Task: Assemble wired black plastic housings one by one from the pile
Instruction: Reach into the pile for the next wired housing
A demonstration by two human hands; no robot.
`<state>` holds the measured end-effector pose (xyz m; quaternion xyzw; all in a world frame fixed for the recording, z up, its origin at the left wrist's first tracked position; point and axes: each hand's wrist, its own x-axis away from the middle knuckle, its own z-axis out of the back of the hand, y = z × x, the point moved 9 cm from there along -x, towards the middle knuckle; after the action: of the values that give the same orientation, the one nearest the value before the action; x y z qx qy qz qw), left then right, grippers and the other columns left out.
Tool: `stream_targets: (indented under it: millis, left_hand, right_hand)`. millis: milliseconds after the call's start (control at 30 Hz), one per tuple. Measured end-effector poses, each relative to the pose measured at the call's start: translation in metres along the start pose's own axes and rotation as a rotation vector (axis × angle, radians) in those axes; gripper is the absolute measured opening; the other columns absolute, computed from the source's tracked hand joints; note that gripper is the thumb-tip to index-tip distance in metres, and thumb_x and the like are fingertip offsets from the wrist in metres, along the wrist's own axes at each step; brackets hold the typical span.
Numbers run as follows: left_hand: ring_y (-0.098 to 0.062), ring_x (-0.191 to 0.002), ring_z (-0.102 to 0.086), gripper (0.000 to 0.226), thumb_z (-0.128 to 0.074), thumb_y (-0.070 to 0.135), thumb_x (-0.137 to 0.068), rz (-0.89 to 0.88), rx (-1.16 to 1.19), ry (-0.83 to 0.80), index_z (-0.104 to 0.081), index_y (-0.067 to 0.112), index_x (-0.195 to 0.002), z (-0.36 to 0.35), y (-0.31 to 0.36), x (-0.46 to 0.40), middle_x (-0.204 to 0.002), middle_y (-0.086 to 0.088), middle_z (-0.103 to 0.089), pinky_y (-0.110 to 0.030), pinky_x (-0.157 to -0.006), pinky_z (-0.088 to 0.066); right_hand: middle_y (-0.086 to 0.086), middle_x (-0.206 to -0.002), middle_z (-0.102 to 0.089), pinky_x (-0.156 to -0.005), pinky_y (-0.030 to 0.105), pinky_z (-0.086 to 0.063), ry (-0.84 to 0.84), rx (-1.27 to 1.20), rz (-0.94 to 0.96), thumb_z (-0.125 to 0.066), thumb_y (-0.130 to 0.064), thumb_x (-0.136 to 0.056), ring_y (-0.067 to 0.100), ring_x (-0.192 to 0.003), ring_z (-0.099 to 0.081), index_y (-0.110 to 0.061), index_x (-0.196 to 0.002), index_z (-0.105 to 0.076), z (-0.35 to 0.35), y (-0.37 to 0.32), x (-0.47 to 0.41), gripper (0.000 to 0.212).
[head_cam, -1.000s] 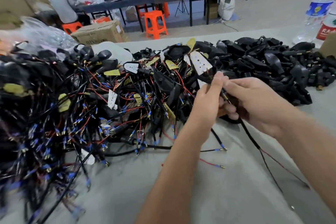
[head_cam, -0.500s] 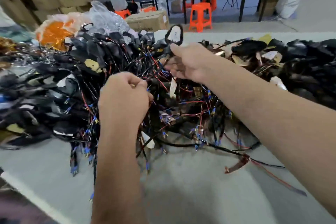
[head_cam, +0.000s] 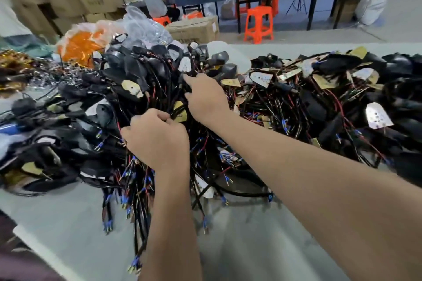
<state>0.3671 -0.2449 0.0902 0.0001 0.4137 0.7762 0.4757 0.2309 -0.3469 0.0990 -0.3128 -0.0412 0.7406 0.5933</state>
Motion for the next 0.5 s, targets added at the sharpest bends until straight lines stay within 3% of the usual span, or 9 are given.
stream_targets:
  millis: [133,200,267,367,500]
  left_hand:
    - [-0.038,-0.118,-0.045,0.025,-0.060,0.014,-0.087,-0.019,0.076,0.048,-0.074,0.024,-0.105,0.000,0.033,0.024,-0.116,-0.009,-0.061,-0.043,-0.089,-0.037]
    - [-0.036,-0.114,-0.047,0.024,-0.059,0.011,-0.085,-0.106,0.199,0.079,-0.075,0.022,-0.099,-0.002,0.060,0.043,-0.113,-0.008,-0.062,-0.035,-0.087,-0.033]
    - [-0.033,-0.105,-0.052,0.020,-0.058,0.007,-0.083,-0.199,0.384,0.057,-0.074,0.017,-0.090,-0.009,0.089,0.065,-0.102,-0.007,-0.065,-0.025,-0.084,-0.030]
    - [-0.030,-0.095,-0.061,0.018,-0.058,0.003,-0.080,-0.282,0.551,-0.163,-0.073,0.013,-0.085,-0.042,0.137,0.115,-0.092,-0.006,-0.070,-0.035,-0.088,-0.044]
    - [-0.024,-0.085,-0.067,0.023,-0.058,-0.002,-0.081,-0.319,0.660,-0.449,-0.075,0.013,-0.086,-0.085,0.187,0.188,-0.093,-0.006,-0.071,-0.040,-0.086,-0.052]
  right_hand:
    - [0.018,-0.129,-0.064,-0.100,0.032,-0.036,-0.106,-0.083,0.018,-0.054,-0.014,-0.102,0.031,-0.125,-0.054,-0.003,-0.137,-0.061,0.016,0.007,0.010,0.037]
    - [0.014,-0.123,-0.070,-0.098,0.025,-0.039,-0.035,-0.267,-0.047,-0.063,-0.012,-0.097,0.024,-0.115,-0.062,-0.006,-0.132,-0.068,0.045,0.025,0.026,0.036]
    - [0.010,-0.106,-0.077,-0.089,0.021,-0.044,0.122,-0.370,-0.109,-0.065,-0.005,-0.092,0.014,-0.095,-0.066,-0.005,-0.112,-0.077,0.084,0.055,0.055,0.023]
    - [0.000,-0.090,-0.076,-0.084,0.027,-0.050,0.408,-0.289,-0.189,-0.064,-0.004,-0.089,0.009,-0.082,-0.064,-0.009,-0.095,-0.079,0.150,0.115,0.119,0.016]
    - [0.000,-0.089,-0.073,-0.083,0.038,-0.054,0.614,-0.108,-0.393,-0.061,-0.007,-0.091,0.017,-0.084,-0.067,-0.012,-0.103,-0.072,0.206,0.198,0.206,0.017]
